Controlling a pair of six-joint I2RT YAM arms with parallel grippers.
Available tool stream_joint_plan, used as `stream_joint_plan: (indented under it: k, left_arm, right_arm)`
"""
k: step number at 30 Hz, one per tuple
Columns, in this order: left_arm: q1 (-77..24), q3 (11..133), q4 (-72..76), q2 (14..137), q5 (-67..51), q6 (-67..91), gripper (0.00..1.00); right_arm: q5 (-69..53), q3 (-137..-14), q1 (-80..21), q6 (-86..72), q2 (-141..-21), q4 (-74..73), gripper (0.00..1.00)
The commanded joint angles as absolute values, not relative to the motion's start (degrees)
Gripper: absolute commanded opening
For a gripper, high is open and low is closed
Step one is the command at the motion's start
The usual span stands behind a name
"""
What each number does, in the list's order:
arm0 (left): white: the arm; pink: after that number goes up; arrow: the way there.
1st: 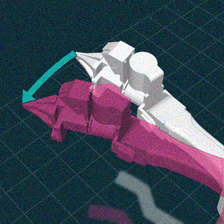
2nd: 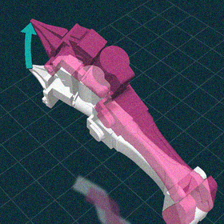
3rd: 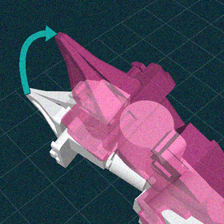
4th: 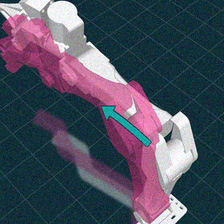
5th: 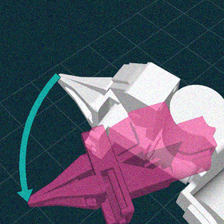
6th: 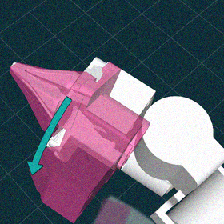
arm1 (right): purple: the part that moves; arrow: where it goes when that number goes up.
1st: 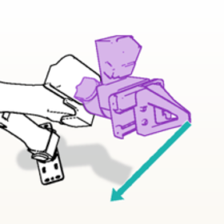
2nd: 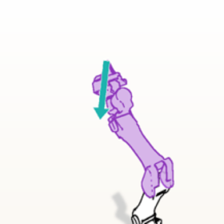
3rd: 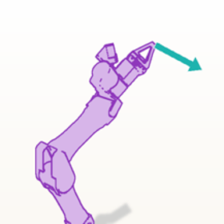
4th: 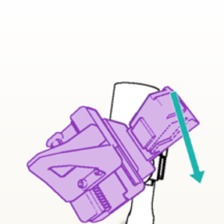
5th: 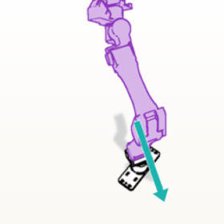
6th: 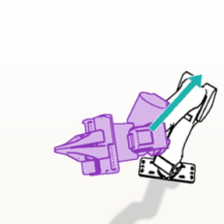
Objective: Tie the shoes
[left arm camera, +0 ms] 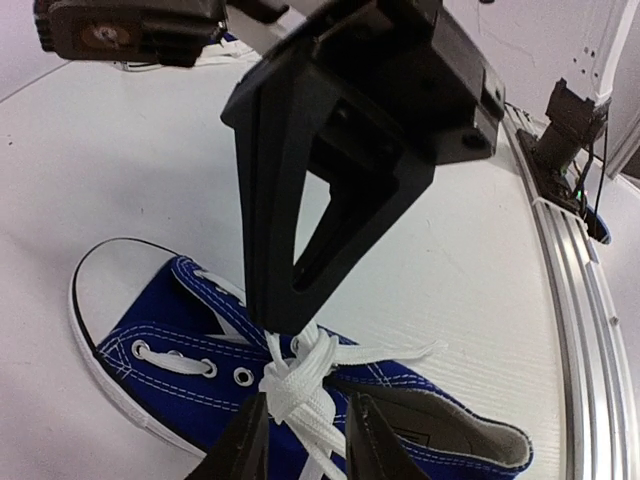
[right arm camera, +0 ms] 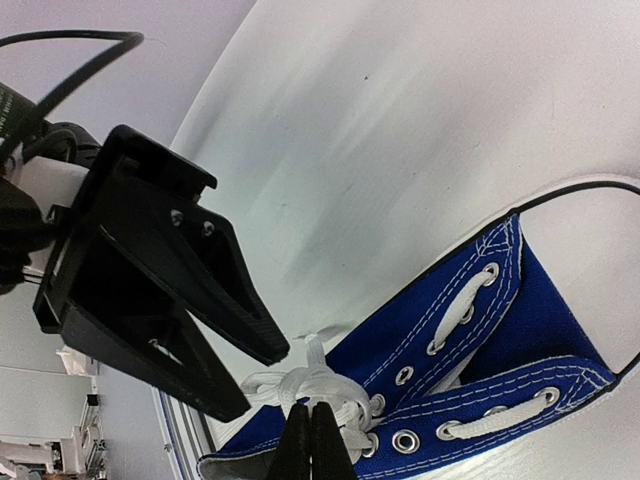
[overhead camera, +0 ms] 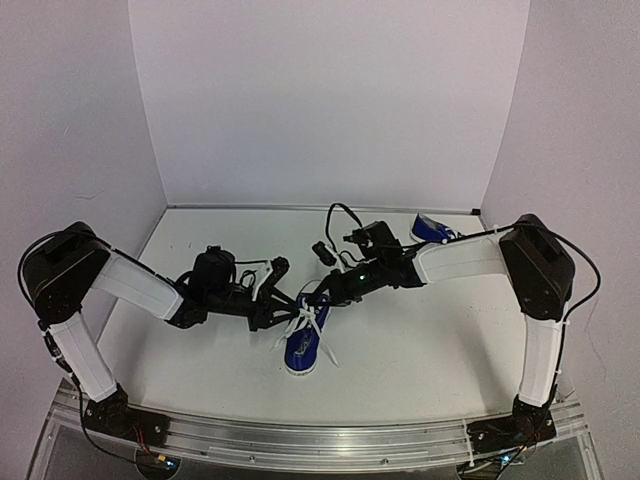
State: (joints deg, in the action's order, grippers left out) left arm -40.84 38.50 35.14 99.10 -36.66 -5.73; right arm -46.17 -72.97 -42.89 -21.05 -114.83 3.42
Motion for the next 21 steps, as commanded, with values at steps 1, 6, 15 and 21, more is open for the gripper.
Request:
stream_joint_plan:
  k: [1,6,15,21]
  left_arm:
    - [-41.0,38.0,35.6,92.5,-34.0,-5.5,0.34]
    - [-41.0,36.8,30.4,88.1,-29.8,-4.9,0.48]
    - [-42.8,36.5,25.5,91.1,-31.5,-0.9,0.59]
    - [-45.5,40.3,22.2,95.8,-30.7,-0.5,0.58]
  right_arm:
    - [-46.5,-73.8,-42.8,-20.9,-114.1,4.8,0.00]
    - [-46.4,-74.0,-42.8,-21.0,-114.4,4.9,0.00]
    - [-46.1,-73.8,-42.8,-21.1,-114.0,4.9,0.00]
    - [-46.0,-73.6,-42.8,-21.2,-113.9,4.9,0.00]
